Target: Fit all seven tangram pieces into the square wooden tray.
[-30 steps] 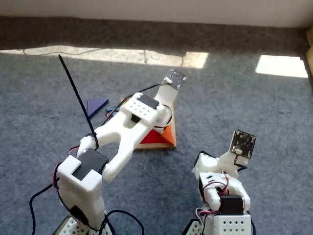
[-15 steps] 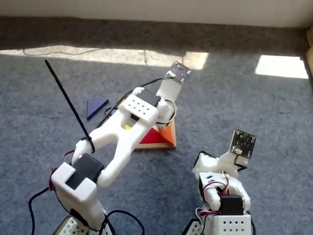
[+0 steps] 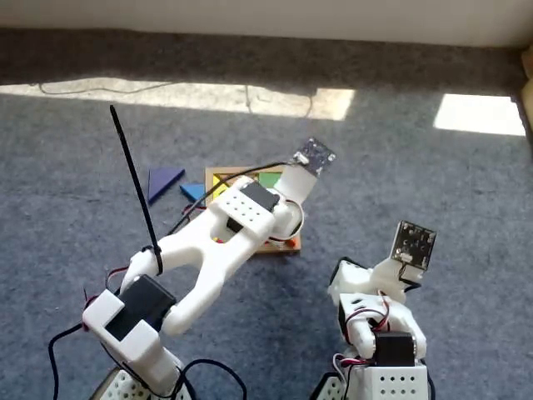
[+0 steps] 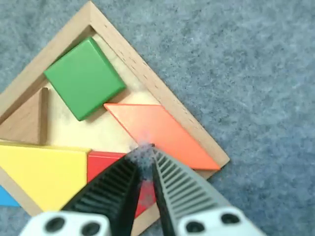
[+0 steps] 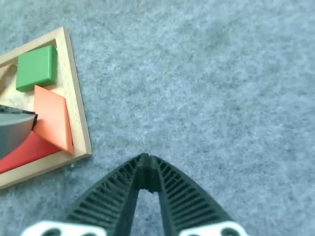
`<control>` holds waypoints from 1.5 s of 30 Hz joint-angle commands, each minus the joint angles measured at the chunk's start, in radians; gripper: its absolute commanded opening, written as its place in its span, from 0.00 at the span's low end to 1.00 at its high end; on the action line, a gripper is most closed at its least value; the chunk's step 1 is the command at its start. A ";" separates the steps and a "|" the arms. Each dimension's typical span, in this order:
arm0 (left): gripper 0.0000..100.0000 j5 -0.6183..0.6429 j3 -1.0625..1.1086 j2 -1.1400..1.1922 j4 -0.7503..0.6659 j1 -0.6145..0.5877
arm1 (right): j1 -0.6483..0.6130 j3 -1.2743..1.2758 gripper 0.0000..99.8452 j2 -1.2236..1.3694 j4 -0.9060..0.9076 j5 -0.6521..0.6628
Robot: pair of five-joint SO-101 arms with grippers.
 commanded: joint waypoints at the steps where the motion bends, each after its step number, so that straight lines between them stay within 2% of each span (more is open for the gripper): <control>1: 0.00 -0.006 -0.001 -0.038 -0.071 -0.013 | 0.010 0.124 0.01 -0.002 0.001 0.002; 6: 0.00 -0.006 -0.019 0.015 -0.126 -0.045 | 0.010 0.124 0.01 -0.002 0.001 0.002; 10: 0.00 -0.006 -0.076 0.025 -0.092 -0.050 | 0.010 0.124 0.01 -0.002 0.001 0.002; 15: 0.00 -0.003 -0.079 -0.091 -0.003 -0.024 | 0.010 0.124 0.01 -0.002 0.001 0.002; 22: 0.00 -0.005 0.059 -0.220 -0.003 0.050 | 0.010 0.124 0.01 -0.002 0.001 0.002; 25: 0.00 -0.005 0.074 -0.183 -0.006 0.051 | 0.010 0.124 0.01 -0.002 0.001 0.002; 31: 0.00 -0.005 0.042 -0.005 -0.104 0.033 | 0.010 0.124 0.01 -0.002 0.001 0.002; 37: 0.00 -0.005 -0.101 0.079 -0.008 0.027 | 0.010 0.124 0.01 -0.002 0.001 0.002; 45: 0.00 -0.002 -0.114 0.058 -0.006 0.012 | 0.010 0.124 0.01 -0.002 0.001 0.002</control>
